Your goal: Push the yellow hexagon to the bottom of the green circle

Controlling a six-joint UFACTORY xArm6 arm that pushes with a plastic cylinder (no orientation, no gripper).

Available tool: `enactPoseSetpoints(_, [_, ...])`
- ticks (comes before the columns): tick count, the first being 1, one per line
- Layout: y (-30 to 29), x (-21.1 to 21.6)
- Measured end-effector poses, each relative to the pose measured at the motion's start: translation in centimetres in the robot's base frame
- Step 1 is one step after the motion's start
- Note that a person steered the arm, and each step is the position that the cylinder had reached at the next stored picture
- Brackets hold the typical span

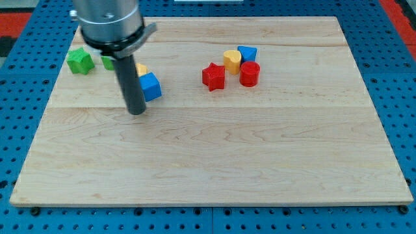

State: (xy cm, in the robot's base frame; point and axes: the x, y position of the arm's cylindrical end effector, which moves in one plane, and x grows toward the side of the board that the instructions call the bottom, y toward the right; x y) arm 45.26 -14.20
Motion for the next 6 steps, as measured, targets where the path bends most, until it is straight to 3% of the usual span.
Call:
enactPoseSetpoints(1, [-0.2,-1.7])
enactPoseSetpoints(3, [6.0,-6.9])
enactPoseSetpoints(4, [5.2,-7.1])
enactPoseSetpoints(6, [-3.8,-6.4])
